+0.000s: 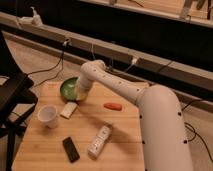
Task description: Pick up the ceramic bowl
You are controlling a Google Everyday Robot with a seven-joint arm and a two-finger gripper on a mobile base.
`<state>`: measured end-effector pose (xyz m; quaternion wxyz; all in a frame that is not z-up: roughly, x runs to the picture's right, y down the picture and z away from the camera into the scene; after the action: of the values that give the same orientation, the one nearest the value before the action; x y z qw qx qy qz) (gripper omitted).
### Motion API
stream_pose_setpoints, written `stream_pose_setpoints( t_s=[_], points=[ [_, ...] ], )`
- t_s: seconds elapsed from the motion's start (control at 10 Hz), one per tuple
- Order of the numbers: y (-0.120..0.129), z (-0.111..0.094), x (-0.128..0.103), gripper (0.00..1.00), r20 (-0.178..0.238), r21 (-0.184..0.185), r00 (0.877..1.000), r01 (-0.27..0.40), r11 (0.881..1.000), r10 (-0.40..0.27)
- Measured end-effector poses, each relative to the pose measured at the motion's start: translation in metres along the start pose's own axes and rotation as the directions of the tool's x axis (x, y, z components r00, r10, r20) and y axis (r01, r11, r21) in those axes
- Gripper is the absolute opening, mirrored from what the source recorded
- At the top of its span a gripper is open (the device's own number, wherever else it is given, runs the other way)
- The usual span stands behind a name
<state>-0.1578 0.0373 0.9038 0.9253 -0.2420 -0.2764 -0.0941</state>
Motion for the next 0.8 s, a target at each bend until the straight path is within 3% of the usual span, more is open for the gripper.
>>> stream_pose_setpoints(
  t_s=[0.2,0.3,0.8],
  points=[
    [-0.008,-0.001,-0.001,0.76,-0.007,0.036,1.000,-0.001,0.999,0.001],
    [-0.012,-0.001,0.004,0.80,-0.010,0.043,1.000,-0.009,0.999,0.010],
    [-0.018,0.023,0.021,0.80,0.007,0.036,0.999,-0.041,0.999,0.041]
  ],
)
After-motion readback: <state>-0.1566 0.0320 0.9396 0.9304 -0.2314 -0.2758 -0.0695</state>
